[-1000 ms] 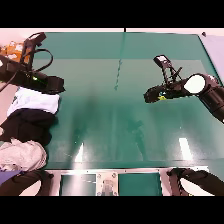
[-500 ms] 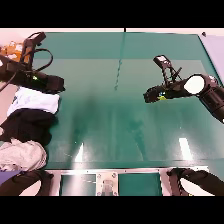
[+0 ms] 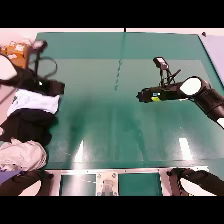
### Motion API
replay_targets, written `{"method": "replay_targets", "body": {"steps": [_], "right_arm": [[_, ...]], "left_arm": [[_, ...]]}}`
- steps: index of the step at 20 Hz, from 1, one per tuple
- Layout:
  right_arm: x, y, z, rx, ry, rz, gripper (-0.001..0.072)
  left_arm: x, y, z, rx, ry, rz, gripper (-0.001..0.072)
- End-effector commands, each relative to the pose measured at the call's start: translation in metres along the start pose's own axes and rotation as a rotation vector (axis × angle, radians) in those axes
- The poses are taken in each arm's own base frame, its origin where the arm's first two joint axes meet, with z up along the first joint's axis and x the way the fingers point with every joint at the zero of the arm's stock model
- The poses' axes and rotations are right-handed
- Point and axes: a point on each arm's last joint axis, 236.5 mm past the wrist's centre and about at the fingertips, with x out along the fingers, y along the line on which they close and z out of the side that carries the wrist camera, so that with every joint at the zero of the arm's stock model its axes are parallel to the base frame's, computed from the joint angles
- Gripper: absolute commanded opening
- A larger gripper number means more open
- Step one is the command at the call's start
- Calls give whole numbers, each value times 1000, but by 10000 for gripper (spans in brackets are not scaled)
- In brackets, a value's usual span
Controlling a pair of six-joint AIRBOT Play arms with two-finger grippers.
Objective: Fold the shirts.
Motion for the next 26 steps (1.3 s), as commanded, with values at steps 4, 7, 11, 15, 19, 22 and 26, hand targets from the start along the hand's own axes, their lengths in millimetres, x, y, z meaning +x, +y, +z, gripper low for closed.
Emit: {"method": "replay_targets", "body": {"steps": [4,7,11,15,19,22,26], "right_arm": [[21,-2,-15,80,35,32,105],[21,-3,-14,79,30,28,461],[21,-5,-9,78,11,23,511],[21,-6,-5,79,-7,19,458],[21,-6,-5,79,-6,19,134],[21,-6,-6,80,-2,20,111],[20,-5,-7,78,4,23,112]], "left_arm": [[11,102,12,161,-70,422,135],[21,143,-4,91,-25,489,720],[74,186,-66,46,192,469,720],[129,192,-62,123,202,421,720],[141,195,-52,144,180,425,23],[118,189,-16,131,116,431,21],[60,165,46,211,-18,455,21]]}}
